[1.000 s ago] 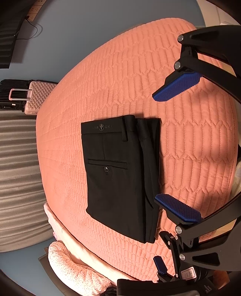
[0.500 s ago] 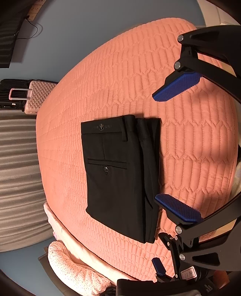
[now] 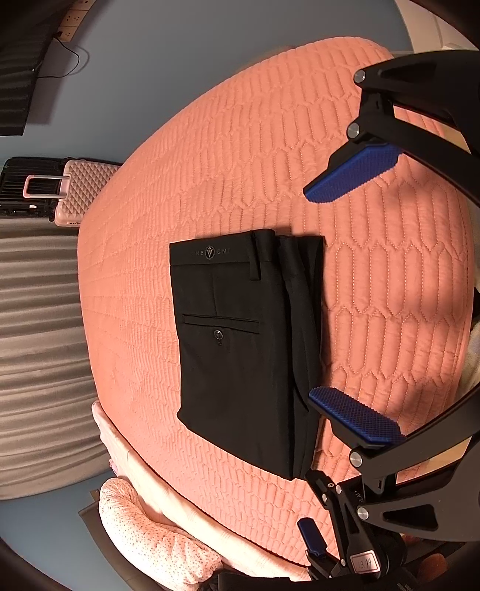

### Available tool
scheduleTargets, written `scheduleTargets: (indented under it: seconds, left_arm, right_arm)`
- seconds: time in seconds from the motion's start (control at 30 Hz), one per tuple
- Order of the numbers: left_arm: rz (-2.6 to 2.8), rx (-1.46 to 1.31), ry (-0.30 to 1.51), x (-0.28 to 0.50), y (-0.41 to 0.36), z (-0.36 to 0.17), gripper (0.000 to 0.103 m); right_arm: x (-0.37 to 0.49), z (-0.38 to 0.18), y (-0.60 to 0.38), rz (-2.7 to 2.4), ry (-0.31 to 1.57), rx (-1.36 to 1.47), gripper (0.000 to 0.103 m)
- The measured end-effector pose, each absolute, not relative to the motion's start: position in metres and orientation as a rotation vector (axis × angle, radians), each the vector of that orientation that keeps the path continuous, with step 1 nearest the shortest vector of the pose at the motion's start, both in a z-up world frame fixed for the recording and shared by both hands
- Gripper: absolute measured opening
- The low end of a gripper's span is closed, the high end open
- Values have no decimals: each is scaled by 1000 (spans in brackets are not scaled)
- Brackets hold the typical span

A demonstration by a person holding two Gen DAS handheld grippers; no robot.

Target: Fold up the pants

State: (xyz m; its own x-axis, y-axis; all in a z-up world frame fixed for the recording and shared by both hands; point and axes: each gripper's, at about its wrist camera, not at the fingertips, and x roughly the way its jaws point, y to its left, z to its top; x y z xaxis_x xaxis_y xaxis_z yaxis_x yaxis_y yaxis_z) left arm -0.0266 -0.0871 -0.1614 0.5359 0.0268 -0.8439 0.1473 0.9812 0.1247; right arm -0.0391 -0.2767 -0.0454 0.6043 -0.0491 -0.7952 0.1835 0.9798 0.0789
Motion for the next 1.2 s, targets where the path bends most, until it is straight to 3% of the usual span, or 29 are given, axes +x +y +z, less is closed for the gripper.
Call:
scheduleTargets:
  seconds: [0.33,0.43,1.2]
  left_arm:
    - [-130,162,974,-31,-89,-153,75]
    - [-146,144,966,-32,-90,-150,82]
    - [-157,149,920,-40,-94,-134,82]
  right_arm:
    - [-40,-42,-275,-131,904,156,98]
    - [-41,-41,-275,-129,900,156,98]
    - [-43,-33,-272,-128,874,144,98]
